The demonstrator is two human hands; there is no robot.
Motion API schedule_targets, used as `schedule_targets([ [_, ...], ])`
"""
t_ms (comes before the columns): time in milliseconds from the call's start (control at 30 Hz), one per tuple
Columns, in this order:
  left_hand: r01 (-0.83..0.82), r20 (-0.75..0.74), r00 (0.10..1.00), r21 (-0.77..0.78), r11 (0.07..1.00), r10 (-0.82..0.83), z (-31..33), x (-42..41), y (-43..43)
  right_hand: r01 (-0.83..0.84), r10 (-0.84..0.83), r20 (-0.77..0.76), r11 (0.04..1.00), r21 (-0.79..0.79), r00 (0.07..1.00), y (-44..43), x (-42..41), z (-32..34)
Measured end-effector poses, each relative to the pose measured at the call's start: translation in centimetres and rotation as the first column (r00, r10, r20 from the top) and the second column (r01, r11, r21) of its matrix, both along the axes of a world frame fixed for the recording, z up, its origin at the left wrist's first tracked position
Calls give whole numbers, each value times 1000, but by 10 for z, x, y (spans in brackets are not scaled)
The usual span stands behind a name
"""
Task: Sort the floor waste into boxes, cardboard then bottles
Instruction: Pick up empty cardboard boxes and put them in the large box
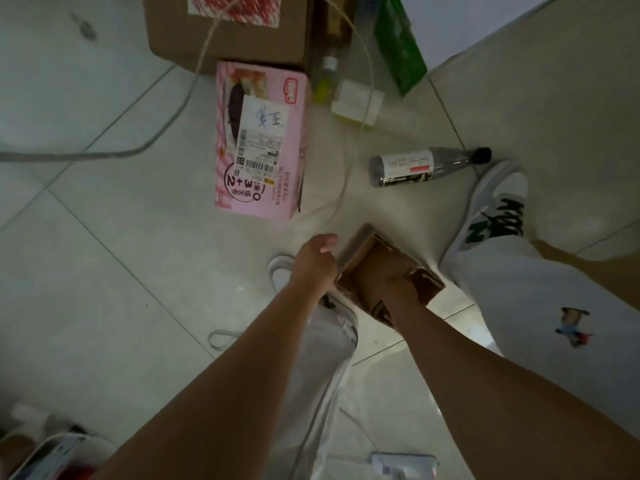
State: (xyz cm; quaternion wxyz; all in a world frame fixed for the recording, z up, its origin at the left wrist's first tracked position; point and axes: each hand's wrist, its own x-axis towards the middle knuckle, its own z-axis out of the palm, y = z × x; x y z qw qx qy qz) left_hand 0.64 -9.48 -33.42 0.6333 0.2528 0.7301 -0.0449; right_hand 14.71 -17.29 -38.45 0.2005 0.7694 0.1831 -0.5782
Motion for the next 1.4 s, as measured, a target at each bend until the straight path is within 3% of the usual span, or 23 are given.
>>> schedule_targets([
  [33, 14, -7, 1000, -4, 1000, -15, 4, 0, 3, 312, -312, 48, 950, 0, 949, 11, 3, 6],
  [67, 31, -10, 999, -8, 999, -31, 7, 1, 5, 499, -501, 57, 865, 55, 863, 20, 3, 14],
  [200, 51, -5, 999, -22, 998, -51, 21, 7, 25, 640, -643, -29, 756, 134, 765, 67, 12, 41],
  [300, 28, -40, 999, 14, 1000, -28, 14, 9, 45, 532, -503, -178, 819, 213, 846, 105, 22, 49],
  [400, 22, -93, 995, -12, 1000, -23, -5, 8, 55, 359, -347, -95, 889, 284, 933, 116, 27, 33],
  [567, -35, -114, 993, -168, 985, 16, -38, 16, 47, 168, -147, -119, 967, 192, 982, 105, 5, -8],
  [700, -82, -72, 995, -116, 990, 74, -35, 23, 36, -15, -16, 107, 961, 277, 994, 103, 0, -19],
  [767, -106, -43, 994, -94, 990, 103, -18, 23, 33, -65, 26, 135, 954, 293, 990, 101, 4, -5],
  [933, -44, -74, 996, -41, 998, 41, 66, 21, 40, -137, 122, 65, 923, 361, 990, 117, 21, 101],
  [1100, -343, 153, 929, 18, 939, 336, 196, 35, 100, -88, 129, -50, 867, 490, 990, 173, 59, 244],
  [1333, -438, 200, 896, 259, 861, 396, 364, 72, 229, 43, 40, -95, 676, 736, 995, 301, 94, 455],
  [1400, -467, 220, 882, 296, 833, 416, 404, 92, 268, -56, 103, -13, 638, 768, 995, 335, 109, 502],
])
